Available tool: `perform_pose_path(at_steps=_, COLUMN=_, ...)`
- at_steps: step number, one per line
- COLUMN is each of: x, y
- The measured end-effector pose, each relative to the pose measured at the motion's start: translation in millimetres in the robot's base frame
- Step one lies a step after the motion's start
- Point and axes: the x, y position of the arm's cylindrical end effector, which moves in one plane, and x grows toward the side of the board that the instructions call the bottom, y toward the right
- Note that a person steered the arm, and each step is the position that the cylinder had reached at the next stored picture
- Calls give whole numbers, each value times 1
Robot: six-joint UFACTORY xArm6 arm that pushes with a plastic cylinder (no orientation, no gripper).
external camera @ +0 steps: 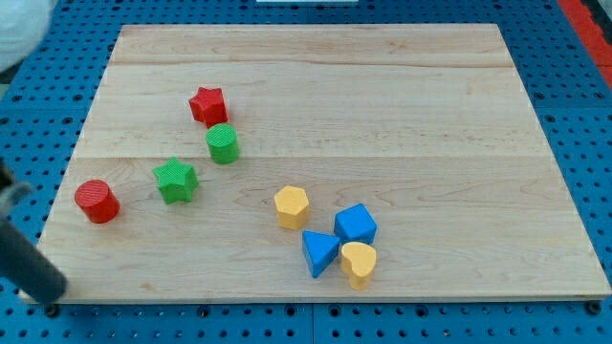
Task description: Slightly move the red circle to the left of the green star
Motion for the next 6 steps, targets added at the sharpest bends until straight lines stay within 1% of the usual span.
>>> perform_pose_path(at_steps=1, x=-15, y=-29)
perform_pose_path(at_steps=2, x=-41, y=31)
perform_pose_path(at_steps=3, x=-78, y=15)
perform_pose_path(at_steps=4, x=-74, y=-2)
perform_pose_path(at_steps=5, x=-72, y=28)
perform_pose_path(at_steps=6, x=-82, y=44)
